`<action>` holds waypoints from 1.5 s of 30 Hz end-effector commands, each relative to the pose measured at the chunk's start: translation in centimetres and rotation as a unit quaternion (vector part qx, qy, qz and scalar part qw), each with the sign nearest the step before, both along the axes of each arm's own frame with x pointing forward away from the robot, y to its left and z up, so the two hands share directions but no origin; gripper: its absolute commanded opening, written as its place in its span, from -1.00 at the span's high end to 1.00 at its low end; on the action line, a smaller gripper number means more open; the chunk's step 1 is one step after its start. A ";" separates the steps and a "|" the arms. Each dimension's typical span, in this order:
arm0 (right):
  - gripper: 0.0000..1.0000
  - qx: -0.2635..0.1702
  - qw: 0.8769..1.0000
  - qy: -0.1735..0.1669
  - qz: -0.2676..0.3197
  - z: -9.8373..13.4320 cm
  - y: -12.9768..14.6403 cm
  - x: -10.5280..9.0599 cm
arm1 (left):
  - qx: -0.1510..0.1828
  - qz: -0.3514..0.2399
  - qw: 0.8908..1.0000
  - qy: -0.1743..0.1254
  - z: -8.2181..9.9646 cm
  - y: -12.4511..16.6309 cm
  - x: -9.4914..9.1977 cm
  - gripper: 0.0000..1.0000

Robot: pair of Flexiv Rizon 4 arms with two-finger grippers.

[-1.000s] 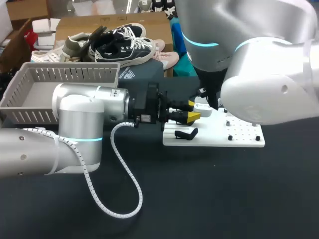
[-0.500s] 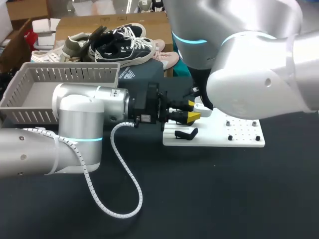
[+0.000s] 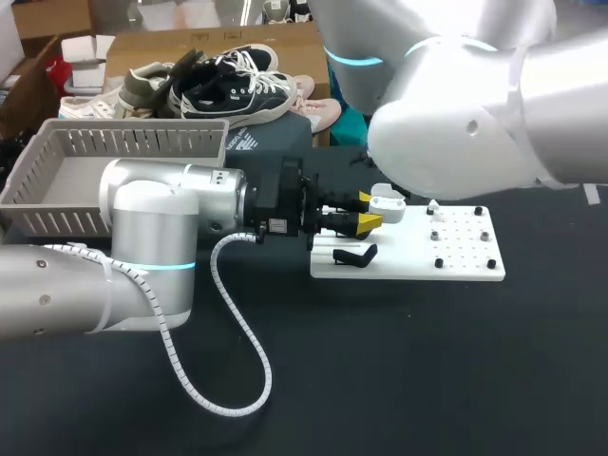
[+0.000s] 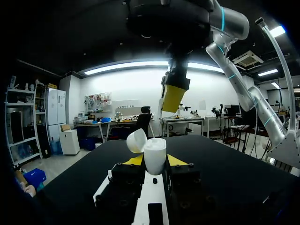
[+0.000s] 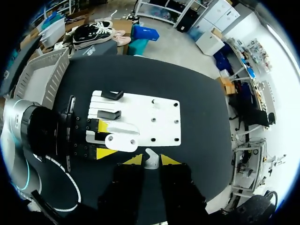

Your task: Pick up each earbud case from the left stands, insert the matching earbuds, close the lid, and place the case in the box.

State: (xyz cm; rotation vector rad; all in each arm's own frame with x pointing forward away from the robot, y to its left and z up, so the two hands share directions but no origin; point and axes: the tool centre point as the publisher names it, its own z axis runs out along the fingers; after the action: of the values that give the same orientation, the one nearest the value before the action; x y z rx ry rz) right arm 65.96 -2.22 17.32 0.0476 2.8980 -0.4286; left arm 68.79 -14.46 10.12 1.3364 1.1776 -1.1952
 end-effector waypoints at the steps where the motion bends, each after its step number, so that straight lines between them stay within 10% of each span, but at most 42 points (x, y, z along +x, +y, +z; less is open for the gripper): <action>1: 1.00 -0.013 0.995 0.041 -0.093 -0.1 1.1 0.4 | 0.000 0.002 1.000 -0.001 0.0 -0.1 -0.1 1.00; 20: 1.00 0.002 0.992 0.065 -0.106 -0.2 0.3 -1.4 | 0.000 0.002 1.000 -0.001 0.0 -0.1 -0.1 1.00; 27: 1.00 -0.003 0.987 0.009 -0.162 1.0 0.9 -0.9 | 0.000 0.002 1.000 -0.001 0.0 -0.1 -0.1 1.00; 45: 1.00 0.030 0.984 0.070 -0.163 -0.2 2.6 0.1 | 0.000 0.002 1.000 -0.001 0.0 -0.1 -0.1 1.00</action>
State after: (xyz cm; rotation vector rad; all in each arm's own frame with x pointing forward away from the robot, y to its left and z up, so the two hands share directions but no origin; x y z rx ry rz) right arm 65.71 -0.03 17.14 0.5305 3.0547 -0.4094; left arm 68.79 -14.46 10.12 1.3364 1.1777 -1.1952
